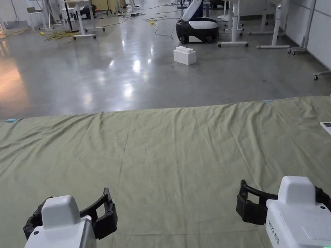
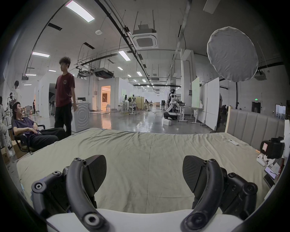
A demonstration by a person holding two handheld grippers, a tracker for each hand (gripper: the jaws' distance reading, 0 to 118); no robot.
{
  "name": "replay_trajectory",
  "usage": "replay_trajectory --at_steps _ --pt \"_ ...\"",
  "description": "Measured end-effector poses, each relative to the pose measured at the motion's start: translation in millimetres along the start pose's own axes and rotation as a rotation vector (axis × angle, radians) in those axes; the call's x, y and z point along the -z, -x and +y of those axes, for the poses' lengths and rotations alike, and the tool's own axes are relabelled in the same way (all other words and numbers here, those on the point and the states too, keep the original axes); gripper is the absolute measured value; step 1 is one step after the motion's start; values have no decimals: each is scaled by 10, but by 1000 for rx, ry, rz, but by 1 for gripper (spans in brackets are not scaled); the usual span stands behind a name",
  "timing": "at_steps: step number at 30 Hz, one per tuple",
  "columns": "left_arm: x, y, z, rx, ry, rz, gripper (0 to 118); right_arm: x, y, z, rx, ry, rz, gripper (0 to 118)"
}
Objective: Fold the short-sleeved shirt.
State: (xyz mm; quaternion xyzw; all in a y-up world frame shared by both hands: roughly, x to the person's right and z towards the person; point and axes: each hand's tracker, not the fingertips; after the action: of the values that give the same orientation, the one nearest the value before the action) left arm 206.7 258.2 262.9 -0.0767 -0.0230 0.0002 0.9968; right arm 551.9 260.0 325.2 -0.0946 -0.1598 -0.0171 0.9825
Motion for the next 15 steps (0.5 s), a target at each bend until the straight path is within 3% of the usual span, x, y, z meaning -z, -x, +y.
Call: replay_trajectory --at_steps 4,10,15 --pt "1 34 31 -34 -9 -28 102 22 -57 32 42 -4 57 118" --pt "5 49 66 -31 -31 3 109 35 18 109 39 10 -6 118" --pt "3 66 98 -29 -33 -14 113 1 -2 137 68 18 34 118"
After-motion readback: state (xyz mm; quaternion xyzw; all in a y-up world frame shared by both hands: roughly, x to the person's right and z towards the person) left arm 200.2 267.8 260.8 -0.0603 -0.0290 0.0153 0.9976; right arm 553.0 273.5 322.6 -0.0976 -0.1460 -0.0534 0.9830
